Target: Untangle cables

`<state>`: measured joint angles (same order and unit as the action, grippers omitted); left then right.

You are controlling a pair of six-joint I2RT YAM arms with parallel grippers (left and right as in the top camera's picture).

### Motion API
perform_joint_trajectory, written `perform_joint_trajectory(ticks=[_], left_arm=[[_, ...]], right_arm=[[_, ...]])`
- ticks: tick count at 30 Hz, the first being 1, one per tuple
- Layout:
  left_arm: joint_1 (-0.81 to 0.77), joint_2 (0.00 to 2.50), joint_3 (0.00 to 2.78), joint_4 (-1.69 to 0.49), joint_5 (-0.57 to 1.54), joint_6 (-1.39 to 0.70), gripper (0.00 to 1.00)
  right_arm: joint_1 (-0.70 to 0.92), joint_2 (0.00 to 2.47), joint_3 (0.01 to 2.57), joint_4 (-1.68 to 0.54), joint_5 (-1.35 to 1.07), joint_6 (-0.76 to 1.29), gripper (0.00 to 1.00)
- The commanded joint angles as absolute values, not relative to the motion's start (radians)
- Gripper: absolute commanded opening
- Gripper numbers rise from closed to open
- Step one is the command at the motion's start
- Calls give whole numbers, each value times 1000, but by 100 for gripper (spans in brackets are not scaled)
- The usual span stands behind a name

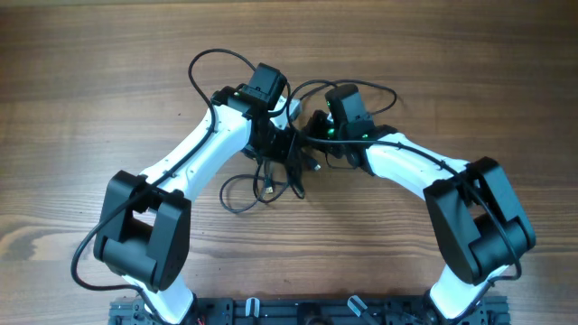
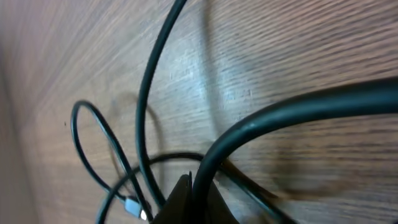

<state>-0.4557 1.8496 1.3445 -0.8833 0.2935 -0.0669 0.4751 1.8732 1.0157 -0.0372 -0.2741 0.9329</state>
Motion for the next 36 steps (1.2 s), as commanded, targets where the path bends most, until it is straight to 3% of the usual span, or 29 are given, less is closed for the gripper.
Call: perform_joint_trajectory(ticks=[1, 4, 16, 25, 27, 32, 34, 35, 36], left_arm=[[-453, 1852, 1338, -886, 241, -60, 84], [-453, 1852, 1338, -879, 241, -64, 84], [-453, 1852, 1338, -803, 183, -207, 52], [-453, 1852, 1338, -803, 136, -225, 40], [-453, 1852, 1338, -804, 136, -226, 30], [-454, 1853, 1338, -808, 136, -225, 24], [-453, 1854, 1338, -813, 135, -225, 16], [-451, 1855, 1338, -815, 127, -225, 5], [-450, 1855, 1338, -816, 110, -226, 4]], right_arm=[[474, 1792, 1008, -71, -308, 826, 4], [474, 1746, 1008, -128, -308, 791, 4], [474, 1696, 1008, -254, -308, 714, 4], [474, 1696, 1008, -275, -307, 707, 4], [474, 1696, 1008, -276, -307, 707, 4], [474, 1696, 1008, -279, -296, 707, 4], [474, 1696, 1008, -287, -296, 707, 4], [474, 1696, 1008, -293, -296, 707, 4], [474, 1695, 1008, -295, -296, 707, 4]])
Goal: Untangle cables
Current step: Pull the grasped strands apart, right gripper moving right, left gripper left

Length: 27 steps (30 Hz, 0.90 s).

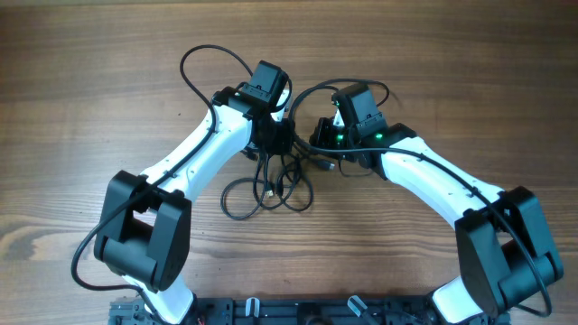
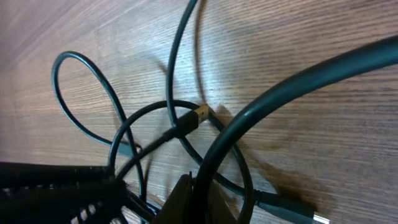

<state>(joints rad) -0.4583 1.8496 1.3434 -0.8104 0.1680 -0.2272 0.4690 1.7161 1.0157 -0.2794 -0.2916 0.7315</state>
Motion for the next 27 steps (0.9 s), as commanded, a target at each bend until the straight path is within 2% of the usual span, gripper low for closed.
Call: perform_joint_trajectory(ticks=[1, 6, 17, 23, 27], left_arm=[[-447, 1856, 1338, -820, 87, -226, 4], [-366, 1858, 1338, -877, -99, -309, 4], [-147, 1862, 1333, -900, -94, -376, 4], [-120, 1862, 1262, -839, -94, -375, 4], [-120, 1862, 1163, -750, -68, -376, 9]], right_arm=[[474, 1695, 1008, -294, -296, 707, 4], [457, 1576, 1024, -323, -296, 654, 4], [456, 1240, 1024, -393, -182, 650, 4], [456, 1106, 1024, -413, -99, 650, 4], [456, 1049, 1024, -437, 57, 650, 4]])
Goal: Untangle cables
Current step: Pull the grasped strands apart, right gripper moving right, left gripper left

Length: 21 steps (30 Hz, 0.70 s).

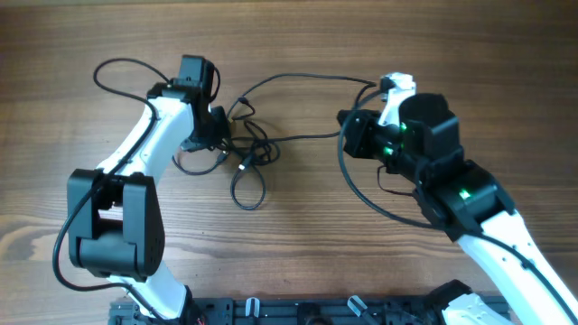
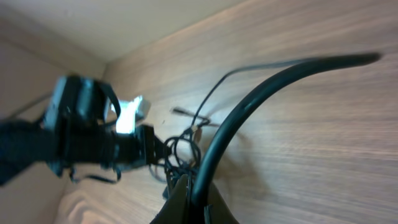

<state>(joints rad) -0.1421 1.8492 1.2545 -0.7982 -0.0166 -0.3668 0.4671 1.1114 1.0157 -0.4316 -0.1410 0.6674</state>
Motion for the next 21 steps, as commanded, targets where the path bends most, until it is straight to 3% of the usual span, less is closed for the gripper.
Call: perform_joint_trajectory(ticks=[1, 8, 21], left_arm=[[-120, 1862, 1137, -727, -69, -376, 9], [-97, 1862, 1095, -675, -69, -376, 9], [35, 1862, 1088, -669, -69, -435, 4]], right_arm=[[456, 1038, 1024, -450, 123, 650, 4], [456, 1016, 1024, -558, 595, 657, 4], [456, 1025, 1024, -646, 921, 695, 4]])
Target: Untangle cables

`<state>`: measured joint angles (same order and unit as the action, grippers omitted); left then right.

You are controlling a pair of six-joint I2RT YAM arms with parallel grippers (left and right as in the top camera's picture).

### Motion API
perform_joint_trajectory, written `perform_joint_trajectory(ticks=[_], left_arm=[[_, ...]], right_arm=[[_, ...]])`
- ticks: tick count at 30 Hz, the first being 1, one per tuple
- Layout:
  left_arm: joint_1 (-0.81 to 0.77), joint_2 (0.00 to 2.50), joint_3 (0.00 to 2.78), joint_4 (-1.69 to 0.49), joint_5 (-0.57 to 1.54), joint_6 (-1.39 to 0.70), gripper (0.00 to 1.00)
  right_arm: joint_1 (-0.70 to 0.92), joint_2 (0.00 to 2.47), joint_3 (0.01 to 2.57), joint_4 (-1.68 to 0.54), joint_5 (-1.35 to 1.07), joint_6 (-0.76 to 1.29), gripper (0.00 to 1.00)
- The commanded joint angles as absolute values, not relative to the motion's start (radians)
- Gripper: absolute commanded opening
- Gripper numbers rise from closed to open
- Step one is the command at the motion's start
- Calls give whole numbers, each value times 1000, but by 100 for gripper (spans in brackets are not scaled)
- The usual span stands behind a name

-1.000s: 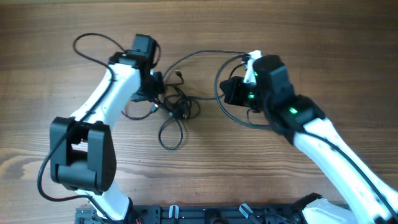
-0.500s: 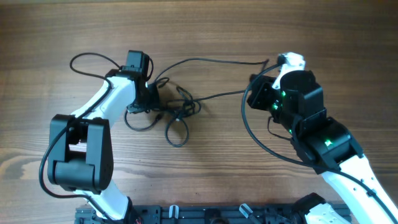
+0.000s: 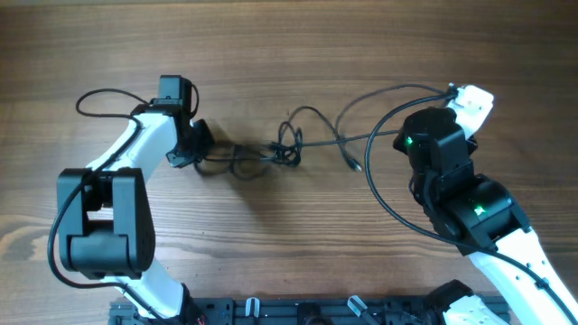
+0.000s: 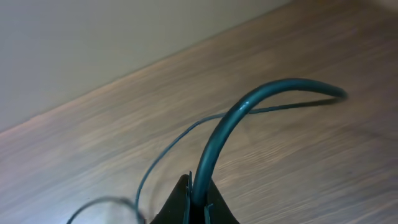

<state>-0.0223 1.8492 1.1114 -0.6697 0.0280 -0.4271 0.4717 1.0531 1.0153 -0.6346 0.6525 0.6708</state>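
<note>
Thin black cables [image 3: 262,152] lie stretched in a line across the wooden table, with a small knot [image 3: 287,150] in the middle. My left gripper [image 3: 199,146] sits at the line's left end, apparently shut on the cables there. At the right end, my right gripper [image 3: 403,137] is shut on a dark cable [image 4: 230,124]. That cable arcs up out of the jaws in the right wrist view [image 4: 198,200], and a thin strand [image 4: 168,146] trails back to the left. A loose plug end [image 3: 356,166] lies between knot and right gripper.
The wood table [image 3: 271,253] fills the overhead view. Each arm's own black lead loops beside it, one at the far left [image 3: 90,96] and a larger one at the right [image 3: 372,185]. The arm bases stand along the near edge.
Both grippers have moved further apart, the left one leftward and the right one rightward. The loose bundle near the left gripper is now drawn out into a line with a small knot.
Both grippers were close together over a tangled heap at mid-table, the right one shut on a cable. Later they stood apart, the tangle dragged left and a strand spanning between them. Now the cables are stretched out between the two.
</note>
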Motion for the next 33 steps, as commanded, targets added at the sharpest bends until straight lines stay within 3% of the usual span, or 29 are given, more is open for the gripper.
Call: perform_joint_trajectory(ticks=[1, 7, 18, 24, 25, 26, 28, 31, 33], left_arm=[[39, 1862, 1085, -669, -69, -435, 4], [64, 1862, 1075, -669, -69, -455, 4], [64, 1862, 1074, -664, -68, -457, 5], [64, 1862, 1074, -662, -68, -457, 13], [64, 1862, 1074, -661, -68, -457, 21], [64, 1862, 1074, -658, -55, -457, 44], [64, 1862, 1074, -656, -33, -456, 66], [64, 1860, 1075, -657, -15, -449, 89], [64, 1843, 1088, -670, -15, -449, 94]], right_arm=[[455, 1029, 1024, -650, 929, 707, 4], [392, 1066, 1023, -659, 941, 743, 4], [324, 1285, 1023, -639, 387, 785, 4], [324, 1427, 1023, -594, 171, 708, 4], [324, 1467, 1023, -575, 98, 664, 4], [324, 1500, 1023, -564, 50, 641, 4], [324, 1516, 1023, -561, 39, 631, 4], [324, 1523, 1023, -562, 39, 631, 4], [324, 1523, 1023, -561, 39, 629, 4]])
